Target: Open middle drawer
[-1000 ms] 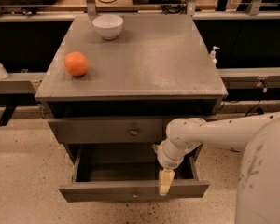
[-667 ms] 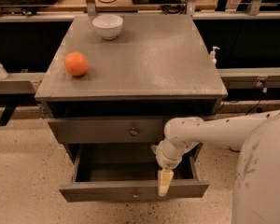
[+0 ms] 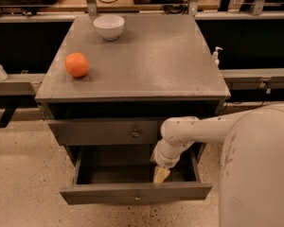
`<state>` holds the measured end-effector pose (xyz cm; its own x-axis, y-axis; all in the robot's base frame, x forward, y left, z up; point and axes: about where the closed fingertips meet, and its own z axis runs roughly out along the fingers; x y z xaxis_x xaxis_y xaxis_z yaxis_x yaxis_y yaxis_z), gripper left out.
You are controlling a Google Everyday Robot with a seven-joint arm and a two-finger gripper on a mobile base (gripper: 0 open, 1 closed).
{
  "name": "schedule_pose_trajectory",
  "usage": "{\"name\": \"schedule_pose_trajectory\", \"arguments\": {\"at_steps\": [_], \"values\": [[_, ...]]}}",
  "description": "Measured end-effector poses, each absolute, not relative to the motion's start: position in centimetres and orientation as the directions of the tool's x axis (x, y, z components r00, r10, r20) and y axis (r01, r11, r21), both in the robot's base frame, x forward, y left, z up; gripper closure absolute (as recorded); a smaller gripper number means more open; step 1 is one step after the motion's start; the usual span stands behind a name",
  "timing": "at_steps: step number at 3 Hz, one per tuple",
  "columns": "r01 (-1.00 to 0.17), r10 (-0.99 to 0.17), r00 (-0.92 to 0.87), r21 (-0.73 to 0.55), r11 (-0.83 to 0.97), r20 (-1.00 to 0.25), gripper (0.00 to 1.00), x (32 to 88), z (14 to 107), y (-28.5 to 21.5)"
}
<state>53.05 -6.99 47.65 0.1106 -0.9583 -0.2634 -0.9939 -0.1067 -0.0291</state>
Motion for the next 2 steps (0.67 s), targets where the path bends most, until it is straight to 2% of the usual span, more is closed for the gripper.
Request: {"name": "schedule_pose_trajectory", "arguments": {"at_steps": [2], "values": [[-0.995,-0.936,0.061,-0.092,-0.031,-0.347,0.88,53.88,46.30,-5.47]]}}
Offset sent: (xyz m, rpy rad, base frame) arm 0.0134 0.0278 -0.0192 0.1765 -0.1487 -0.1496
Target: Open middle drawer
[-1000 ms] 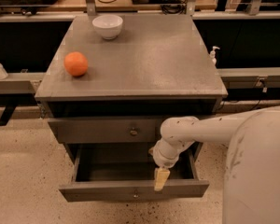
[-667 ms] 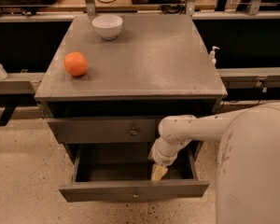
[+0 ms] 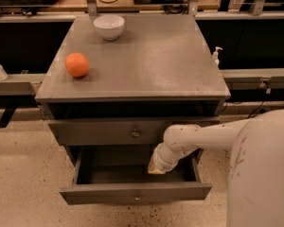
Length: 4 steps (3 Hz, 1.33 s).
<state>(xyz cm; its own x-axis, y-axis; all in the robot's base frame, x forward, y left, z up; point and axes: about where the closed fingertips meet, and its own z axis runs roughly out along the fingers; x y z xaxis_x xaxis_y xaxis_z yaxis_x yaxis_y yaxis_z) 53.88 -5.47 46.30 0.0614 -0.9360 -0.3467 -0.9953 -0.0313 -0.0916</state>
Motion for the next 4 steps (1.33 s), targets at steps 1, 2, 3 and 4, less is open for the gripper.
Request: {"name": "schedule_pose_trajectory", "arguments": {"at_steps": [1,2,3,4], "values": [[-0.991,-0.924,0.046,-0.135,0.007,-0.380,1.00,54.1,45.1,-4.0],[-0.990,-0.908,0.035,-0.138,0.025,-0.417,1.00,54.6,43.6,-3.2],[-0.993,-0.893,0.027,-0.113,0.027,-0.449,1.00,55.2,41.9,-2.8],[-0.997,-0.883,0.017,-0.075,0.021,-0.470,1.00,56.0,39.9,-2.8]]}}
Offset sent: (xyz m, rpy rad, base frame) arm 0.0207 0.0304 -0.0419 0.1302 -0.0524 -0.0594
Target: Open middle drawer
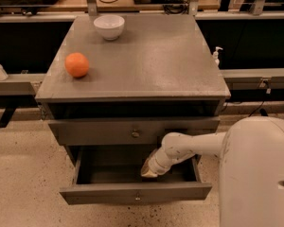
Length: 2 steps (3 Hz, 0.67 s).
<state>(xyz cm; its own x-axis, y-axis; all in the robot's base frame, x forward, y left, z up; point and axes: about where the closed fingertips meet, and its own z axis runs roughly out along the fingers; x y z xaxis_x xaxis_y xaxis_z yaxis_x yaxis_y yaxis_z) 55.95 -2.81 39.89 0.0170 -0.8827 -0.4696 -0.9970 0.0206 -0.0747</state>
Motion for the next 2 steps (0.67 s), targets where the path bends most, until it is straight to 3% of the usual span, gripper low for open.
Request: {"name": "schedule_pose_trajectory", "arguments": {"at_steps": [2], "values": [[-1.000,-0.871,-0.001,-0.017,0.010,-0.491,1.00,55.81,37.32,-2.41]]}}
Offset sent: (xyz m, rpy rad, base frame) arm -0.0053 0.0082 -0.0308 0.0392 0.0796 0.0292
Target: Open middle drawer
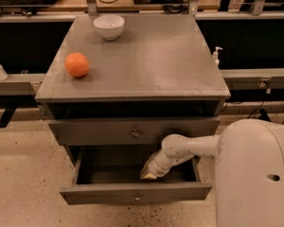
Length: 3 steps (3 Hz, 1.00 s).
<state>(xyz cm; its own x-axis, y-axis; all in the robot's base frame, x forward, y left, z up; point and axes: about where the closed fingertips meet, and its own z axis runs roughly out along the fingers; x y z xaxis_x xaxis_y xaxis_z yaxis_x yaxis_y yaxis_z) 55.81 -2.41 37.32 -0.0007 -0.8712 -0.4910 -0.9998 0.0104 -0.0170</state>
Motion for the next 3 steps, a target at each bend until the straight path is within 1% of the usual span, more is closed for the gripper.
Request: {"name": "schedule_pose_trajectory", "arguments": {"at_steps": [2,3], "values": [[-0.994,-0.832,0.087,0.008,-0.109,-0.547,1.00,50.2,40.3,-0.8],[-0.994,-0.832,0.087,0.008,-0.109,-0.547,1.00,50.2,40.3,-0.8]]}}
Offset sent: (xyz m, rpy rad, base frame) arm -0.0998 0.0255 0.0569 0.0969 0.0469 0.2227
